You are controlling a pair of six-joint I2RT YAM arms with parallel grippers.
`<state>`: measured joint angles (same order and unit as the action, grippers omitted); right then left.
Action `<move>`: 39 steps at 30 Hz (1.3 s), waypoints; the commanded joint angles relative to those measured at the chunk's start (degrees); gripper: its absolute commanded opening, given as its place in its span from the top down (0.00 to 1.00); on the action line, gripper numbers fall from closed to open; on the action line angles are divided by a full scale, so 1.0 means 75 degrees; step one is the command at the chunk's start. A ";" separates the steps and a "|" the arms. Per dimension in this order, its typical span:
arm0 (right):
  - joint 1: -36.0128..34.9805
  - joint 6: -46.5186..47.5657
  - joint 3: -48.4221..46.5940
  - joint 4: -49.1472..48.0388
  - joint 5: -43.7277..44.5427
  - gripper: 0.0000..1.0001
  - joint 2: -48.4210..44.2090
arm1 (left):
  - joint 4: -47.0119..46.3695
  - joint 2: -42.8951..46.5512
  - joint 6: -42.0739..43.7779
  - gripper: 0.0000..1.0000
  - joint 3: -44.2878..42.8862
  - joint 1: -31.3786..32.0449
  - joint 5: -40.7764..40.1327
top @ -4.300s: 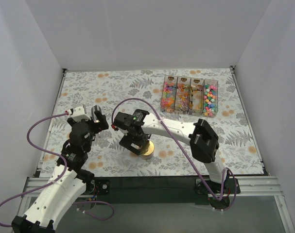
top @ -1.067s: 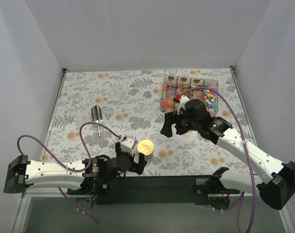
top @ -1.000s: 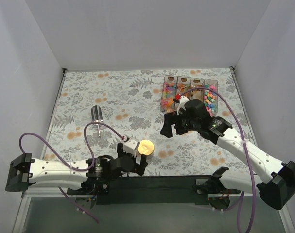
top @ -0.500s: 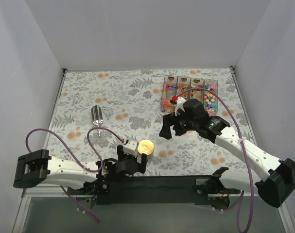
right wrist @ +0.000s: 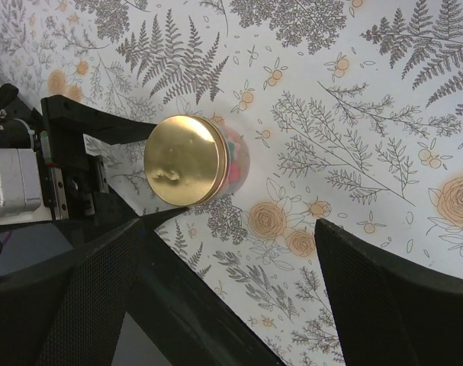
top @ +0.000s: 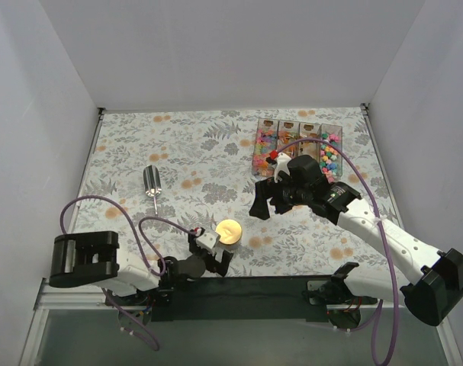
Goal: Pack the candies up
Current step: Screw the bottle lid onto the packing bottle.
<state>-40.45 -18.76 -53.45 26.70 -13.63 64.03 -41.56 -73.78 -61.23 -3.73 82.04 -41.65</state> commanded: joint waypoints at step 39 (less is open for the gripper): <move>0.0471 0.0627 -0.0818 -0.0267 -0.1276 0.25 0.2477 | -0.8287 -0.5643 0.1848 0.17 -0.0499 -0.2395 0.4428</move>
<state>-36.97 -15.46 -56.05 26.26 -20.78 81.93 -82.70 -109.60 -42.39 -9.76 64.34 -17.87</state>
